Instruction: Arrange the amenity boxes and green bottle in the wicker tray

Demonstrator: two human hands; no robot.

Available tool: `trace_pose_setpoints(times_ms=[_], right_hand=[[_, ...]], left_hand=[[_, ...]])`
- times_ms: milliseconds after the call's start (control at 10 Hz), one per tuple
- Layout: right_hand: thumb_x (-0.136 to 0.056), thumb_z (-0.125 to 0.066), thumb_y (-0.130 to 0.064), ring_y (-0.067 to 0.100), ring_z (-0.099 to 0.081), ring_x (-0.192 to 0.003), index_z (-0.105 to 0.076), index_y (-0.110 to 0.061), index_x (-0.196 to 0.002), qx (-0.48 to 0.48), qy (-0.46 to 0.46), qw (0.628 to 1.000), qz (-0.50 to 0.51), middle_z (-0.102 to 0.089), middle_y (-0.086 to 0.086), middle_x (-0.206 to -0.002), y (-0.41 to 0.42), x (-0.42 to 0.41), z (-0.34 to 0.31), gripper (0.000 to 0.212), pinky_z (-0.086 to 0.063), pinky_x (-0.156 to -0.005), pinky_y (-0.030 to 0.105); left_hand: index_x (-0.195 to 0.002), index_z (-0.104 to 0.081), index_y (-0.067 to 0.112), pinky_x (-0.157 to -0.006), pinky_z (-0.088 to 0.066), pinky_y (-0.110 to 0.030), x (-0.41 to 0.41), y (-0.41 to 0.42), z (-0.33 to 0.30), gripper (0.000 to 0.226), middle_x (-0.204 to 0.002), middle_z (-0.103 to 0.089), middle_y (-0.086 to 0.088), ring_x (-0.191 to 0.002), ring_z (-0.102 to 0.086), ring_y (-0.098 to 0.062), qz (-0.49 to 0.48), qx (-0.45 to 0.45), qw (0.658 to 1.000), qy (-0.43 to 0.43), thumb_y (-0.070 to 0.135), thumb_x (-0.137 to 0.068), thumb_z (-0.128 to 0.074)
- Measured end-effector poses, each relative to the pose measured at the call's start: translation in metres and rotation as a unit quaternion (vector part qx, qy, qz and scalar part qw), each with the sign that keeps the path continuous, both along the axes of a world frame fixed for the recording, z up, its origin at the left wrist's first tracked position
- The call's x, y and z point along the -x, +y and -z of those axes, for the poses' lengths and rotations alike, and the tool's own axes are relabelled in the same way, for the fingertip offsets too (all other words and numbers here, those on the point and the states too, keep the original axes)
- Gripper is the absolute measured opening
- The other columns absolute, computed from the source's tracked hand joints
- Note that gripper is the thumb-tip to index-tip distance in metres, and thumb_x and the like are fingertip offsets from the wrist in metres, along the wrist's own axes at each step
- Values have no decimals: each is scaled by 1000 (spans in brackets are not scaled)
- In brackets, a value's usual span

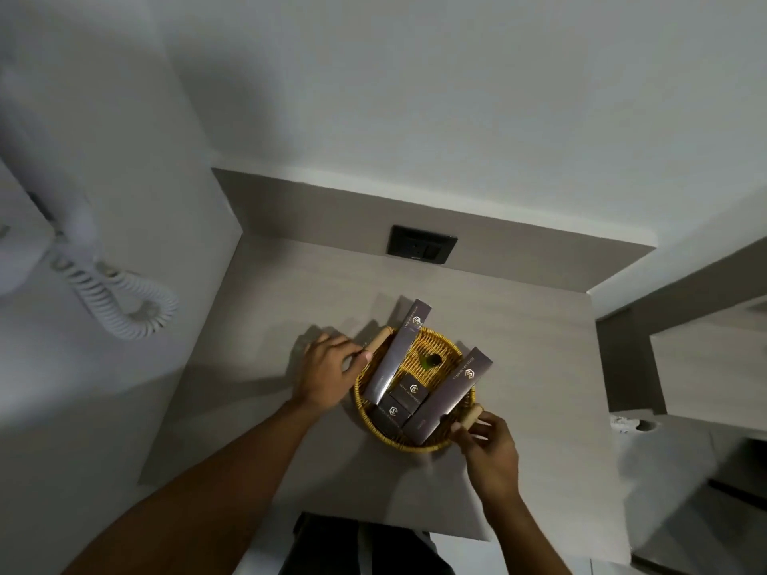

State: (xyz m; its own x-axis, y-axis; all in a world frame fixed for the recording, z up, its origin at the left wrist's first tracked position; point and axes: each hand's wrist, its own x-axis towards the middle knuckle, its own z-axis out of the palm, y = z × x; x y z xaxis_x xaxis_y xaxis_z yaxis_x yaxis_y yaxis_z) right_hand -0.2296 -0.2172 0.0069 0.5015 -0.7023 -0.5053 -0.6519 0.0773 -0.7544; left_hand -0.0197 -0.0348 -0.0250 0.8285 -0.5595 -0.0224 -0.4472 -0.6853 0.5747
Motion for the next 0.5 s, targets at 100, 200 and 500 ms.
trace_pose_setpoints(times_ms=[100, 200, 500], right_hand=[[-83, -72, -11, 22, -68, -82, -62, -14, -115, 44, -13, 999, -29, -72, 14, -101, -26, -16, -6, 34, -52, -70, 30], [-84, -71, -11, 24, -67, -83, -65, -12, -118, 75, -10, 995, -69, -72, 14, -101, -43, -29, -9, 34, -51, -74, 31], [-92, -62, -13, 24, -59, -92, -55, -9, -132, 93, 9, 983, -157, -67, 17, -113, -73, -74, -16, 41, -49, -79, 28]], left_hand=[[-96, -79, 15, -73, -31, -32, 6, -6, -7, 28, -93, -75, -2, -92, -62, -27, -35, -19, 999, -4, 38, -101, -64], [-96, -80, 19, -76, -39, -31, 8, -5, -10, 27, -92, -74, 1, -91, -63, -23, -60, -38, 997, 15, 40, -101, -64], [-103, -78, 27, -84, -34, -31, 24, -12, -26, 41, -98, -76, 4, -96, -66, -15, -114, -141, 982, 46, 57, -103, -51]])
